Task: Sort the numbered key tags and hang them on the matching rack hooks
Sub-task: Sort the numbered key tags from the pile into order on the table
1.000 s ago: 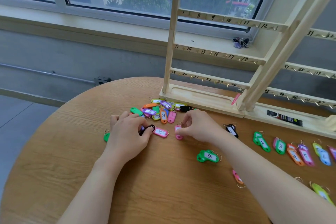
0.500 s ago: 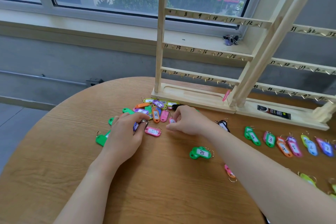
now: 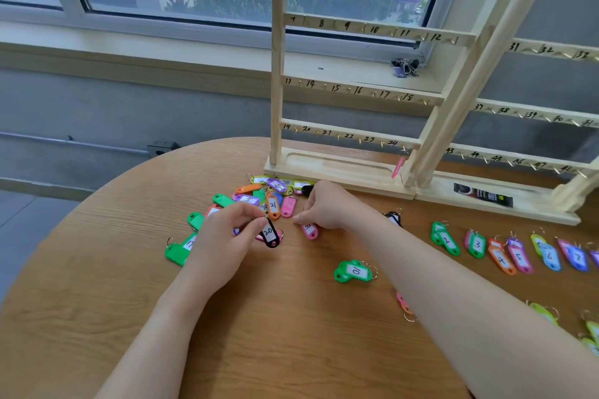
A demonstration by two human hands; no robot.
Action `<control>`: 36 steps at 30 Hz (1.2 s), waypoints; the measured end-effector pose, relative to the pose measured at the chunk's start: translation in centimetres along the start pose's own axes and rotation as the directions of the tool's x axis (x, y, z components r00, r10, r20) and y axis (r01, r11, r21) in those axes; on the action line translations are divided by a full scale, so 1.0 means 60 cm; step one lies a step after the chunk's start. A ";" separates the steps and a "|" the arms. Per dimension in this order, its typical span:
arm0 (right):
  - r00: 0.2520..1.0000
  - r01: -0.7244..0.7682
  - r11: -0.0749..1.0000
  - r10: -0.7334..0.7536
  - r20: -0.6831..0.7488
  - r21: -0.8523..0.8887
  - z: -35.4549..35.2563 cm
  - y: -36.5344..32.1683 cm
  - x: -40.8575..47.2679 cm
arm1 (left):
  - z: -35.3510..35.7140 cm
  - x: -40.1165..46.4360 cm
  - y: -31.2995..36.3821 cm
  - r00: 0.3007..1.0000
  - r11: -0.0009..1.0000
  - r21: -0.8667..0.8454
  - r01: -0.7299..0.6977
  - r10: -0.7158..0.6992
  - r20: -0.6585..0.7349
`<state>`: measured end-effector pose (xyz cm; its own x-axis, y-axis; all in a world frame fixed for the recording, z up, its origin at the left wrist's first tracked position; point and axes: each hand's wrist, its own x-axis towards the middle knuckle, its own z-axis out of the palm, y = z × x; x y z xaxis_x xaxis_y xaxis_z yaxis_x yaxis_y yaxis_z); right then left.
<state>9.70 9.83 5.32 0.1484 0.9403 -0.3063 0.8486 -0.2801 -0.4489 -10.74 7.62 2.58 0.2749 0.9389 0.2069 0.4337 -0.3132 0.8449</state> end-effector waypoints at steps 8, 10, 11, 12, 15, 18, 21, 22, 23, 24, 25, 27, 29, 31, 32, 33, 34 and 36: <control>0.999 0.049 0.997 -0.049 0.003 0.055 -0.032 0.048 -0.059 | 0.010 -0.003 0.009 0.997 0.998 -0.034 -0.046 0.048 0.057; 0.996 0.081 0.995 -0.080 -0.027 0.055 -0.045 0.062 -0.086 | 0.021 -0.009 0.021 0.997 0.995 -0.087 -0.045 0.050 0.056; 0.995 0.096 0.993 -0.094 -0.041 0.062 -0.053 0.068 -0.102 | 0.029 -0.015 0.030 0.996 0.991 -0.126 -0.042 0.052 0.075; 0.993 0.110 0.992 -0.107 -0.054 0.068 -0.060 0.076 -0.118 | 0.037 -0.022 0.038 0.993 0.988 -0.152 -0.041 0.057 0.105; 0.989 0.139 0.987 -0.133 -0.071 0.085 -0.079 0.100 -0.165 | 0.062 -0.046 0.060 0.971 0.985 -0.163 -0.056 0.092 0.220; 0.988 0.129 0.987 -0.120 -0.096 0.096 -0.100 0.128 -0.217 | 0.087 -0.065 0.088 0.957 0.984 -0.170 -0.050 0.096 0.275; 0.989 0.110 0.991 -0.101 -0.109 0.074 -0.121 0.158 -0.267 | 0.116 -0.084 0.128 0.926 0.982 -0.177 -0.066 0.126 0.355; 0.989 0.101 0.992 -0.092 -0.118 0.069 -0.127 0.168 -0.284 | 0.125 -0.090 0.137 0.911 0.985 -0.155 -0.077 0.133 0.390; 0.988 0.091 0.993 -0.082 -0.129 0.069 -0.132 0.178 -0.299 | 0.134 -0.097 0.144 0.895 0.989 -0.123 -0.086 0.131 0.426; 0.988 0.081 0.994 -0.071 -0.138 0.074 -0.136 0.188 -0.313 | 0.141 -0.103 0.148 0.881 0.992 -0.086 -0.092 0.121 0.457; 0.987 0.074 0.994 -0.061 -0.146 0.084 -0.140 0.197 -0.327 | 0.148 -0.109 0.152 0.869 0.994 -0.059 -0.096 0.112 0.482; 0.987 0.067 0.992 -0.050 -0.152 0.104 -0.146 0.214 -0.351 | 0.157 -0.122 0.155 0.852 0.995 -0.020 -0.101 0.097 0.515; 0.987 0.064 0.990 -0.045 -0.154 0.122 -0.148 0.229 -0.374 | 0.162 -0.134 0.158 0.843 0.995 0.013 -0.098 0.076 0.533; 0.987 0.065 0.989 -0.044 -0.154 0.136 -0.147 0.240 -0.395 | 0.167 -0.145 0.162 0.840 0.994 0.033 -0.099 0.066 0.538; 0.987 0.065 0.987 -0.042 -0.153 0.145 -0.145 0.244 -0.405 | 0.171 -0.150 0.162 0.841 0.994 0.047 -0.102 0.061 0.538; 0.988 0.066 0.986 -0.043 -0.151 0.151 -0.142 0.248 -0.413 | 0.176 -0.153 0.162 0.842 0.993 0.059 -0.103 0.055 0.536; 0.987 0.071 0.987 -0.048 -0.152 0.148 -0.139 0.252 -0.420 | 0.181 -0.157 0.161 0.845 0.992 0.072 -0.105 0.051 0.532; 0.986 0.080 0.987 -0.058 -0.154 0.137 -0.135 0.259 -0.431 | 0.189 -0.161 0.159 0.863 0.987 0.110 -0.114 0.044 0.504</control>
<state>23.14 -17.30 13.05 0.1755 0.9735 -0.1463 0.7799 -0.2282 -0.5828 0.49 -6.05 3.06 0.6886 0.7244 -0.0332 0.4910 -0.4321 0.7565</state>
